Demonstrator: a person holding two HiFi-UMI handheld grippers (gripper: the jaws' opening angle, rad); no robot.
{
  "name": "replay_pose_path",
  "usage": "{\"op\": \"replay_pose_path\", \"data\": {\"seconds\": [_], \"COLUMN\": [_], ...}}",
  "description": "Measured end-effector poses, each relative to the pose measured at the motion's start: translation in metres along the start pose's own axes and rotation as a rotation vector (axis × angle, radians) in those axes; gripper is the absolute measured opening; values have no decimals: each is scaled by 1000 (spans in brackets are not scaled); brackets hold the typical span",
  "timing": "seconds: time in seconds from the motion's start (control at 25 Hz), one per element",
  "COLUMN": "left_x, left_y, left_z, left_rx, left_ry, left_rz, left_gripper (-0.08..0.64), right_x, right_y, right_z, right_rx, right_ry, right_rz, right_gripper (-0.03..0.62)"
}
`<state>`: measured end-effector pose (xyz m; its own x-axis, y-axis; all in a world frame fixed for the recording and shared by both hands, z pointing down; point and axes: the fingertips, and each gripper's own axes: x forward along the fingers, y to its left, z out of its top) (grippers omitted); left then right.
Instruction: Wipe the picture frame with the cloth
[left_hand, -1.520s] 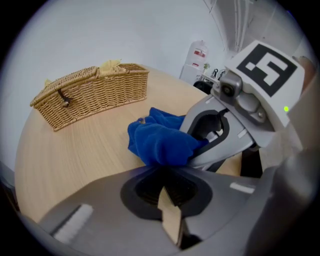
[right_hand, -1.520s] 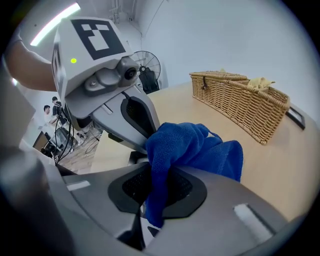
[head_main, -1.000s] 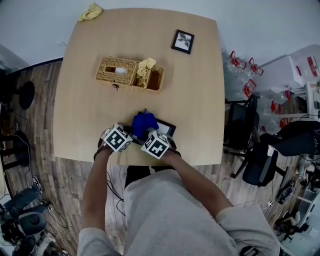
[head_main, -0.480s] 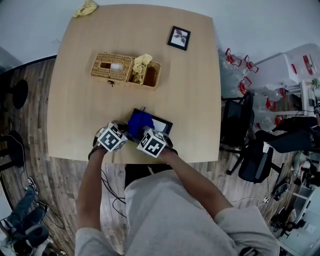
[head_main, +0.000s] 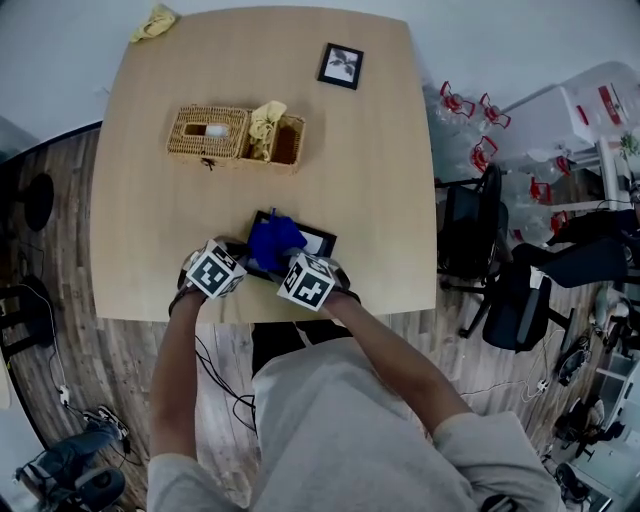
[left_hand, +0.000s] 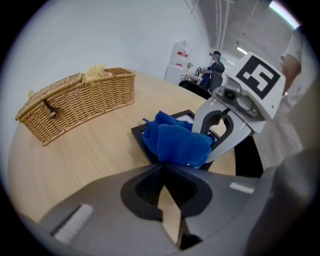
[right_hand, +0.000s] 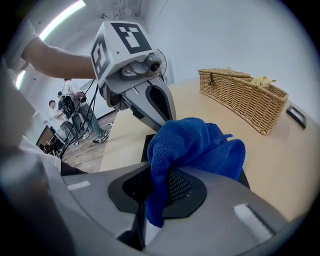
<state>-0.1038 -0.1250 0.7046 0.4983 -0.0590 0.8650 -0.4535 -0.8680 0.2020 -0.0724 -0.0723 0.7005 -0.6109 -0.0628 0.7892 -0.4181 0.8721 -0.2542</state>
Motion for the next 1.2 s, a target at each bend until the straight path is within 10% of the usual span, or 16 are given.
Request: {"op": "replay_pose_path", "data": {"seconds": [0.6, 1.2], "left_x": [0, 2], "left_y": [0, -4], "left_z": [-1, -2], "left_rx": [33, 146], "left_ry": [36, 32], "left_rz": [18, -44], "left_gripper": [52, 52], "right_x": [-26, -55], "right_y": [-5, -15], "right_z": [-37, -72], "right_rx": [22, 245], "right_ry": [13, 13], "right_rz": [-26, -216], "right_gripper": [46, 46]}}
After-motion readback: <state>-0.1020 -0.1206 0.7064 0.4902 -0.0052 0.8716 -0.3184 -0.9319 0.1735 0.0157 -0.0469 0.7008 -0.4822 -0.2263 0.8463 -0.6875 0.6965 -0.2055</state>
